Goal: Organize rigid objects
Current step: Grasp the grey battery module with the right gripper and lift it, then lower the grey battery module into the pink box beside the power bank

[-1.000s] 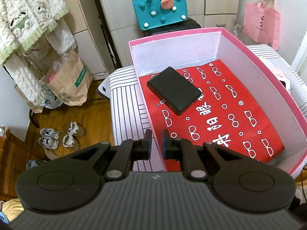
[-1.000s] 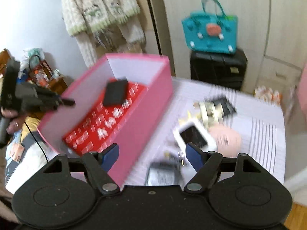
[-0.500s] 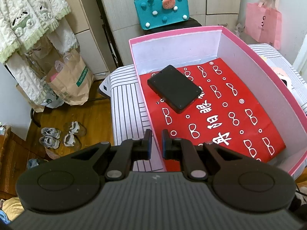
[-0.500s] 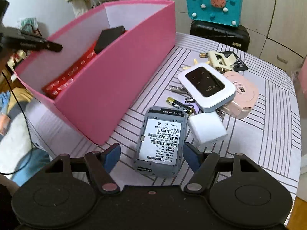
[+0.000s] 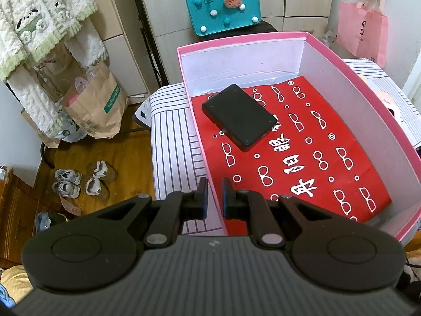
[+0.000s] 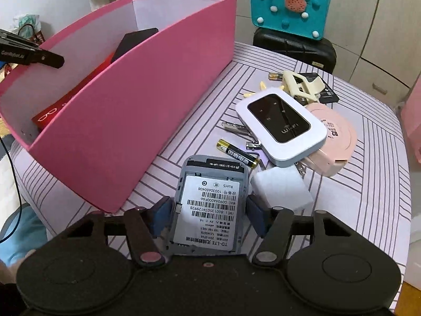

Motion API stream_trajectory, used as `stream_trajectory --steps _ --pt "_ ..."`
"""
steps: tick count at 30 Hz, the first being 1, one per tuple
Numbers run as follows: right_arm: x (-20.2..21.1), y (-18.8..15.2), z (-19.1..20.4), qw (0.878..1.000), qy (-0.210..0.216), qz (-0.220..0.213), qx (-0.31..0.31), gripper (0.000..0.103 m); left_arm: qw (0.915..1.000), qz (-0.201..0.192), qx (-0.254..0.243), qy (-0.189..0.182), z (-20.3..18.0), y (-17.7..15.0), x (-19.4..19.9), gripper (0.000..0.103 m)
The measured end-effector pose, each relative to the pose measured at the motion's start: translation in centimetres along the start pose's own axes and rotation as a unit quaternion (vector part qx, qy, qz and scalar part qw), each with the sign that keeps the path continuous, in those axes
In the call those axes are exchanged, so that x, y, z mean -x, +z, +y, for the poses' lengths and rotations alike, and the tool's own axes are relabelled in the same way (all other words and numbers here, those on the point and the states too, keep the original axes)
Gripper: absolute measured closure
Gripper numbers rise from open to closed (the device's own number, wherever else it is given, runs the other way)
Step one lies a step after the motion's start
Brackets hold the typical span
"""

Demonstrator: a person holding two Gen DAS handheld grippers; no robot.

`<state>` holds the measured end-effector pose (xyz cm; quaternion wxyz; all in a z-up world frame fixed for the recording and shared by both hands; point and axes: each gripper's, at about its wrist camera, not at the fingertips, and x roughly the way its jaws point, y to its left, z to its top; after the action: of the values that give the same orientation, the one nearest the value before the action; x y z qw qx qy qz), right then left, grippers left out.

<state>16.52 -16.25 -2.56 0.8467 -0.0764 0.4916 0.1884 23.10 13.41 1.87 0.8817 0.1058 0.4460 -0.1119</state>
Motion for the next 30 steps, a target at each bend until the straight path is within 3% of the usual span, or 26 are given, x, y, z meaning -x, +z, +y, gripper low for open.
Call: stream_trajectory --steps 10,17,21,24,30 --pt "2.2 0.3 -0.2 0.999 0.028 -0.004 -0.018 0.037 1.0000 0.002 0.000 0.003 -0.2 0.0 0.1 0.093" --pt "6.2 2.0 -0.5 0.998 0.017 -0.050 -0.020 0.037 1.0000 0.000 0.001 0.004 -0.2 -0.1 0.2 0.093" --pt "8.6 3.7 -0.8 0.996 0.014 -0.092 -0.016 0.036 1.0000 -0.001 0.002 0.004 -0.1 -0.1 0.2 0.094" --pt "10.0 5.4 -0.7 0.992 0.035 -0.119 -0.012 0.036 1.0000 -0.003 0.003 0.004 -0.2 0.0 0.2 0.094" --pt "8.3 10.1 1.6 0.989 0.075 -0.118 0.037 0.036 1.0000 -0.006 0.004 0.004 -0.2 0.0 0.1 0.094"
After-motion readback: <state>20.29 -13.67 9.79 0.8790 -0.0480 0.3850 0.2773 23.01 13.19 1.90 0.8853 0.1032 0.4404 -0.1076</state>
